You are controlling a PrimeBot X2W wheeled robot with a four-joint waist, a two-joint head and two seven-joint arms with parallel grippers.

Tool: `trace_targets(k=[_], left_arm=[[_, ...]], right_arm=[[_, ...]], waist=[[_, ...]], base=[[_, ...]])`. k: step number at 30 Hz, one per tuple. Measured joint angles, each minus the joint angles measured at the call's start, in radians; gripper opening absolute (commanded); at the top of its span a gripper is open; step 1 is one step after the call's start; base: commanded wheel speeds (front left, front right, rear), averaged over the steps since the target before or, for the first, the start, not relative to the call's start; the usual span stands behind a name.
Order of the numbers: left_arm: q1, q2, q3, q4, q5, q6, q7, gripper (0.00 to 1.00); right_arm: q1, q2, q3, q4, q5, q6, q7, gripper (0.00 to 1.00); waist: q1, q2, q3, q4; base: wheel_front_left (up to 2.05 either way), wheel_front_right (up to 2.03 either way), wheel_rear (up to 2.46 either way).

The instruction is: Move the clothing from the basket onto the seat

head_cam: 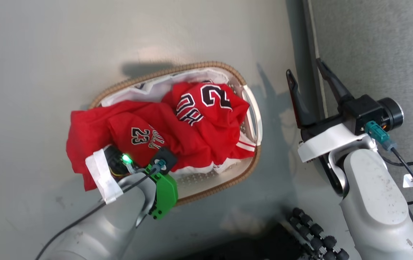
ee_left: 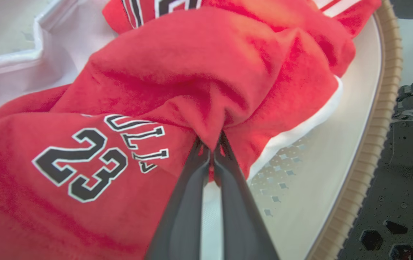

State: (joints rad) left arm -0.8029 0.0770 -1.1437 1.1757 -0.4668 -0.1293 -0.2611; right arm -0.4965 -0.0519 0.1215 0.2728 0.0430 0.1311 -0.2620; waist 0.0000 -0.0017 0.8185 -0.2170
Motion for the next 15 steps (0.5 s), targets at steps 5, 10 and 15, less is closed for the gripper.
trace_targets(k=[5, 10, 15], left_arm=[[0.062, 0.013, 0.02, -0.072, -0.035, 0.0, -0.001, 0.0], [0.124, 0.025, 0.07, -0.146, -0.042, 0.0, -0.001, 0.0], [0.209, 0.032, 0.154, -0.246, -0.02, 0.003, -0.001, 0.0]], right_arm=[[0.027, -0.002, -0.001, 0.028, 0.003, 0.0, 0.0, 1.0], [0.073, -0.01, -0.005, 0.053, 0.011, 0.0, 0.0, 1.0], [0.137, -0.021, -0.007, 0.072, 0.013, 0.0, 0.0, 1.0]], waist=[[0.0, 0.0, -0.084, 0.008], [0.0, 0.0, -0.178, 0.023], [0.0, 0.0, -0.286, 0.045]], base=[[0.0, 0.0, 0.0], [0.0, 0.0, 0.0], [0.0, 0.0, 0.0]])
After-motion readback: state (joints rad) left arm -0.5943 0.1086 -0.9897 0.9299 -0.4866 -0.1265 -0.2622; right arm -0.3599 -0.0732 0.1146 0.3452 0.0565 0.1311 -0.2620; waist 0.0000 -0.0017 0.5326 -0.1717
